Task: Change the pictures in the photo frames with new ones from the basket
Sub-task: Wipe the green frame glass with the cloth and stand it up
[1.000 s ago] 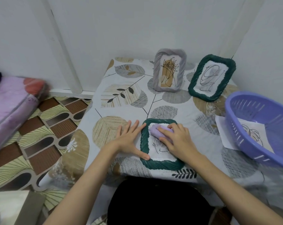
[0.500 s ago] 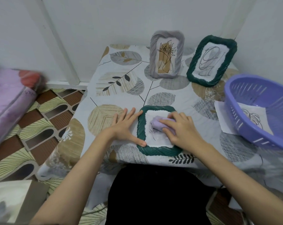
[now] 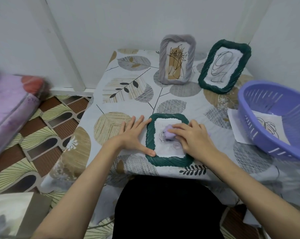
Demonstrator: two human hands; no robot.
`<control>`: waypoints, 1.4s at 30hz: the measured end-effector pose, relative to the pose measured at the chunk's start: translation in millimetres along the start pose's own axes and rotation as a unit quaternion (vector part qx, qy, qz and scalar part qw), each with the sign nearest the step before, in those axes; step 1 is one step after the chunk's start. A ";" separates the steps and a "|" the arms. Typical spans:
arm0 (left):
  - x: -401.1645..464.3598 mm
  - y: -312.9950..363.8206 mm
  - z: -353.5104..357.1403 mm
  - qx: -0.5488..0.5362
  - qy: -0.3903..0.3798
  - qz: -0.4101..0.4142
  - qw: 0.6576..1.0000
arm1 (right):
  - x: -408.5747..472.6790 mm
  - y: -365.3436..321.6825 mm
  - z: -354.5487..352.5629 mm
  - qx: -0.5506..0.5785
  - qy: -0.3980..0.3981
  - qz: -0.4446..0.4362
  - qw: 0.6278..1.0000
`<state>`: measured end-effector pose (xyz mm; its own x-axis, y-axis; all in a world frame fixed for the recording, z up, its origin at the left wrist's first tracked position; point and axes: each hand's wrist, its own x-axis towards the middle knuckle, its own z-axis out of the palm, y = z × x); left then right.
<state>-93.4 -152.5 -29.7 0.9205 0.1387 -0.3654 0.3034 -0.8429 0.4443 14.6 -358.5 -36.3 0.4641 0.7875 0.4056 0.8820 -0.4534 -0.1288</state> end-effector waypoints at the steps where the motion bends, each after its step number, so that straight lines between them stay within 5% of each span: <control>1: 0.6 -0.3 0.5 0.005 0.002 0.001 1.000 | 7.3 -4.6 3.4 0.007 0.005 0.023 1.000; 12: 3.7 -3.4 2.1 0.012 0.010 0.003 1.000 | -27.3 -24.8 -0.2 -0.029 0.022 -0.070 0.997; 18: 3.9 -5.5 1.9 0.005 0.007 0.003 1.000 | -14.6 -13.7 6.4 -0.112 0.049 0.043 0.992; 23: 4.4 -3.2 2.1 0.008 0.007 0.000 1.000 | 16.5 -22.3 12.7 0.005 -0.026 0.151 0.988; 30: 3.9 -5.3 3.2 0.013 0.009 0.002 1.000 | -33.7 -28.6 -1.8 -0.033 0.028 -0.016 0.999; 34: 3.9 -4.3 1.2 0.002 0.006 0.001 1.000 | -17.2 -14.2 -2.7 -0.105 0.021 0.063 0.992; 38: 3.8 -2.1 1.3 0.006 0.003 -0.004 1.000 | 19.9 -29.7 10.3 -0.009 -0.031 0.159 0.987; 42: 5.0 -2.8 1.9 0.011 0.005 -0.002 1.000 | -7.9 -45.6 4.9 0.005 0.019 0.023 1.000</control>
<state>-90.2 -150.4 -34.3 0.9218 0.1473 -0.3586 0.3015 -0.8540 0.4241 -28.9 -342.0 -38.1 0.5006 0.7494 0.4334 0.8607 -0.4846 -0.1563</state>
